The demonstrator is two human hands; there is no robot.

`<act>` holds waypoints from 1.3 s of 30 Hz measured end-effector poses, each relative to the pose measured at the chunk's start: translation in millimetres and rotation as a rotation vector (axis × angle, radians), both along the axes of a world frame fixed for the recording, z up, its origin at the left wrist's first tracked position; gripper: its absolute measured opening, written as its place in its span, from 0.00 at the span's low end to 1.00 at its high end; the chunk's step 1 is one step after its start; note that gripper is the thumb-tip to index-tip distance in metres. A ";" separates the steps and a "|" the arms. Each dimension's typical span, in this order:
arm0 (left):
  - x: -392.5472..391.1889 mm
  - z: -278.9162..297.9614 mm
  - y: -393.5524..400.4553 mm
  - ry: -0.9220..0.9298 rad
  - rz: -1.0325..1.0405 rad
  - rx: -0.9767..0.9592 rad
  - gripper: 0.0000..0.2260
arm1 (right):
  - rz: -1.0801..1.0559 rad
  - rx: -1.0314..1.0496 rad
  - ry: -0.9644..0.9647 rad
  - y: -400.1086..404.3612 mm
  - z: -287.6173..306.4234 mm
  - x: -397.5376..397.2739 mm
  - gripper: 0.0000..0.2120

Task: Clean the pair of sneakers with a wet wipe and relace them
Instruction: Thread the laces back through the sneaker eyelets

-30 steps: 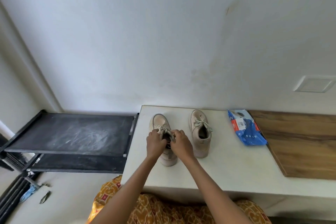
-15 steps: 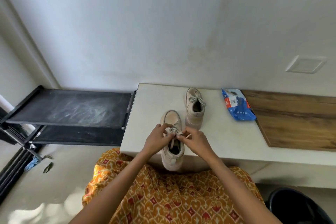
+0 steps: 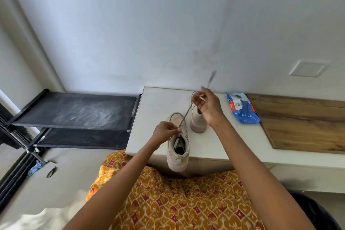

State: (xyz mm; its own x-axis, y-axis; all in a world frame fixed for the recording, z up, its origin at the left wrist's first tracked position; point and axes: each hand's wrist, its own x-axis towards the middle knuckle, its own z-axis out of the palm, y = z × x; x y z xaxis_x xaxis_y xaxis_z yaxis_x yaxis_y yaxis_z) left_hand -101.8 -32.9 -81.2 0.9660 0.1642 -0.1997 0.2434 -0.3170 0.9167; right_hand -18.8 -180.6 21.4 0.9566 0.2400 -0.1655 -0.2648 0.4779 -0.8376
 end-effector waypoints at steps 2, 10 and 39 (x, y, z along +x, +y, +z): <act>2.5 -1.1 -1.6 0.015 0.017 0.000 0.07 | 0.031 -0.168 -0.032 5.8 -0.6 6.5 0.05; 9.5 -0.9 -2.3 0.185 -0.021 -0.193 0.08 | 0.520 -1.367 -0.187 8.7 -48.9 -12.3 0.11; 16.0 -2.0 20.0 0.035 -0.238 -0.138 0.13 | 0.422 -1.539 -0.785 -0.2 -73.9 -53.4 0.13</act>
